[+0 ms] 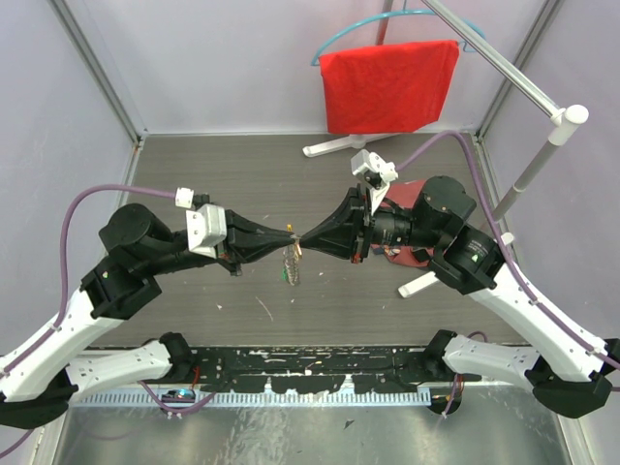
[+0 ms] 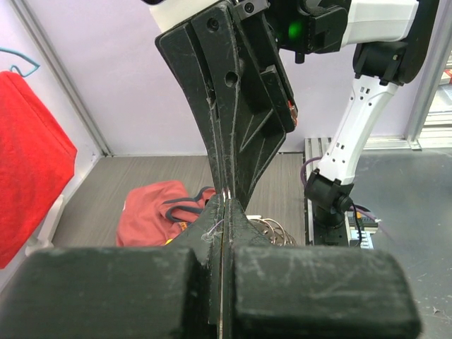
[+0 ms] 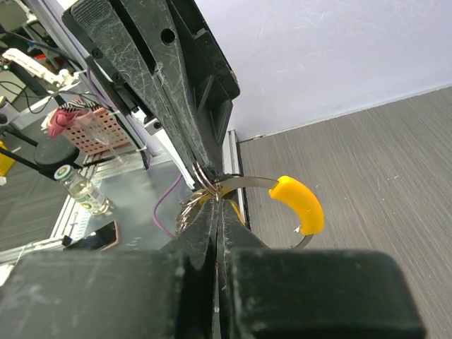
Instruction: Put the keys on the keyring
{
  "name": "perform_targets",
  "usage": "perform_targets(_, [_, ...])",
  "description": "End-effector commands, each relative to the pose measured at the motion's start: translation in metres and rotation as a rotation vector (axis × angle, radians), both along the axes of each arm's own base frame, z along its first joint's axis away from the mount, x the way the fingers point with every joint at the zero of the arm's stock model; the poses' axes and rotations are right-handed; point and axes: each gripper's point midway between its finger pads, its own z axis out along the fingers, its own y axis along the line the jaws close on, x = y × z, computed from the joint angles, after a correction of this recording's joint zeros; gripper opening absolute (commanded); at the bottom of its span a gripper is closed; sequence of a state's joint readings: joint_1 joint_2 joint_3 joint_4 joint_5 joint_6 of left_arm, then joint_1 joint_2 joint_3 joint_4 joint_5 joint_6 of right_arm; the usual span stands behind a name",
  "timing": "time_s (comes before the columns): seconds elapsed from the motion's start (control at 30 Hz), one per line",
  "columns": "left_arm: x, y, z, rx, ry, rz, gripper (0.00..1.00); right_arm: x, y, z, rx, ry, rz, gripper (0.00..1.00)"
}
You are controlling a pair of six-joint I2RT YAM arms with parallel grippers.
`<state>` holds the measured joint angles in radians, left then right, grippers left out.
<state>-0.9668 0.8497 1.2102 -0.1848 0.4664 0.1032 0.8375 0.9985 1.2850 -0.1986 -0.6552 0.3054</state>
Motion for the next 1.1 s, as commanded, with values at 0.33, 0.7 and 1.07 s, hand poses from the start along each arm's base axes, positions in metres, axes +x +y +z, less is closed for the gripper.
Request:
perform_targets(0.33, [-0.006,0.001,0.019,-0.059,-0.038,-0.026,0.0,0.019,-0.012,0.014,-0.02,-0.066,-0.144,0.33])
perform_targets(0.7, [-0.006,-0.002,0.016,-0.053,-0.024,-0.034,0.0,-0.009,-0.026,0.048,0.12,-0.312,-0.062,0.44])
perform_targets(1.07, [-0.011,-0.007,0.02,-0.081,0.004,-0.075,0.0,-0.009,-0.013,0.039,0.12,-0.387,0.012,0.45])
